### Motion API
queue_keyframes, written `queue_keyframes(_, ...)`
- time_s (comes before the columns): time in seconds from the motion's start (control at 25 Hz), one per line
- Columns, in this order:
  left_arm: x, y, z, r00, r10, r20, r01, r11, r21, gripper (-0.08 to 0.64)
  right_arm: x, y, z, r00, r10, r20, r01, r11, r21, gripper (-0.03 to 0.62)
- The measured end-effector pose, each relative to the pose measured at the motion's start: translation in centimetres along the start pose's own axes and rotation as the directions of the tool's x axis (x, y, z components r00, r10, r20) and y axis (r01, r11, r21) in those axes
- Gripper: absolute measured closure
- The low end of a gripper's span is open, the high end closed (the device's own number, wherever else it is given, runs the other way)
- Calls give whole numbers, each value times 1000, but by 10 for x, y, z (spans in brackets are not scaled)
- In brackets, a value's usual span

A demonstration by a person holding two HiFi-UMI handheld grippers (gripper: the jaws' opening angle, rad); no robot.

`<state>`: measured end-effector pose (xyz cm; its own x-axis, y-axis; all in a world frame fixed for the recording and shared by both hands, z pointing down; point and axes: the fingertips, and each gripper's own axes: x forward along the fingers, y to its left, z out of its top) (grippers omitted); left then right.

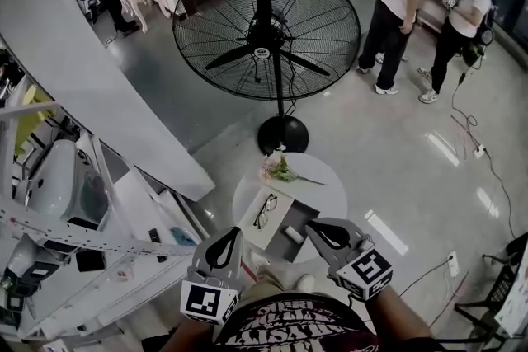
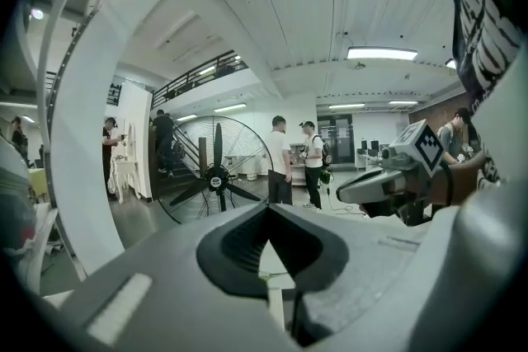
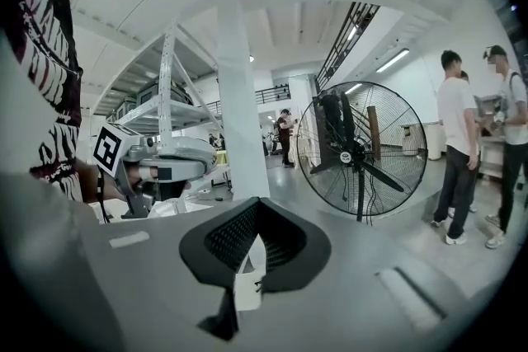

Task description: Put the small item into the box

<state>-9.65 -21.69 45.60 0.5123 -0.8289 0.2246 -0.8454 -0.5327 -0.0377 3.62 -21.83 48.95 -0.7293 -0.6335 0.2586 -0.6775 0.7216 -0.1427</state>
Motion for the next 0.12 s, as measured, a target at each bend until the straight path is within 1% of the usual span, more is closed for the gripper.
queue_keyframes(0.12, 15, 9, 0, 1000, -23, -8, 23, 1000, 3, 558, 12, -7, -1, 1000, -7, -8, 7, 1000, -2, 565)
